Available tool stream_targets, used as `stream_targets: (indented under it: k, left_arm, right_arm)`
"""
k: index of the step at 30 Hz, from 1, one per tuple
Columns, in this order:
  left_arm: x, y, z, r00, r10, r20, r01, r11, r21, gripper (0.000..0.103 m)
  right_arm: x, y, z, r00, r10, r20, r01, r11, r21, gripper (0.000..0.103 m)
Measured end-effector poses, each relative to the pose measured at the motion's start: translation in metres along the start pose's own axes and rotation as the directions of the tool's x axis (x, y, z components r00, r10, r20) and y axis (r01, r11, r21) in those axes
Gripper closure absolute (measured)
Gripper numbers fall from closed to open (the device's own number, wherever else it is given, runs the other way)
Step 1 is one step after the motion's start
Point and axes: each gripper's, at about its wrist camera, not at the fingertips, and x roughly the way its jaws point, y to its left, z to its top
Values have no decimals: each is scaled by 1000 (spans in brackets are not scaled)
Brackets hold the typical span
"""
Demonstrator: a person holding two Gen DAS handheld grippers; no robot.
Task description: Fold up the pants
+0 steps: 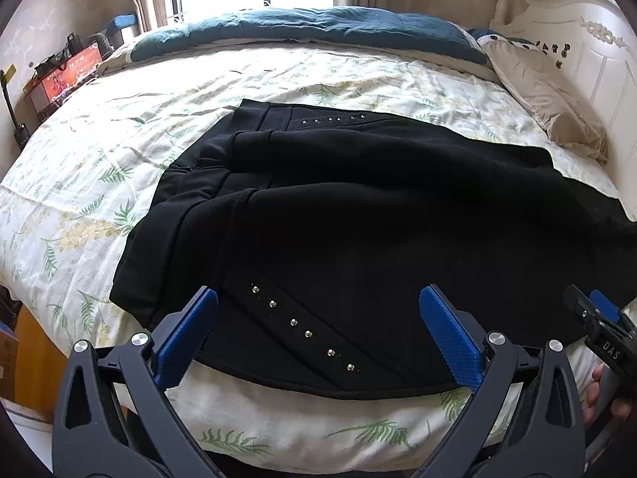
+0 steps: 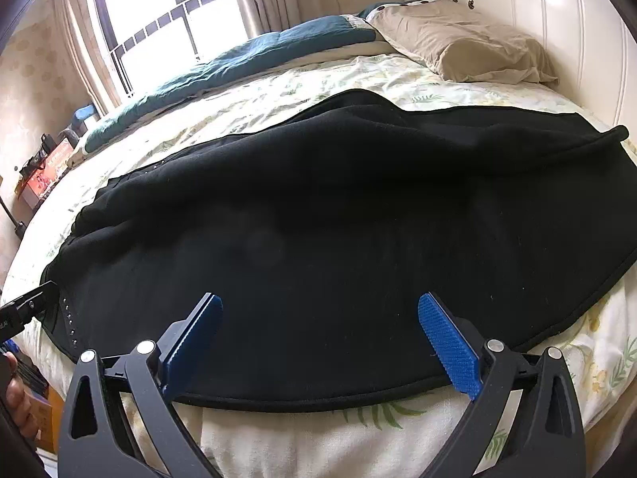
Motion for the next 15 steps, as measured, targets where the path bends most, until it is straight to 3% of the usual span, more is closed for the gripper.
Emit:
stream_targets:
  k: [15]
  left_arm:
    - [2,-2,-2,1000,-7,-9,7,1000,2,2]
  right_arm:
    - [2,0,-1,1000,-3,-12,3,1000,-5,5]
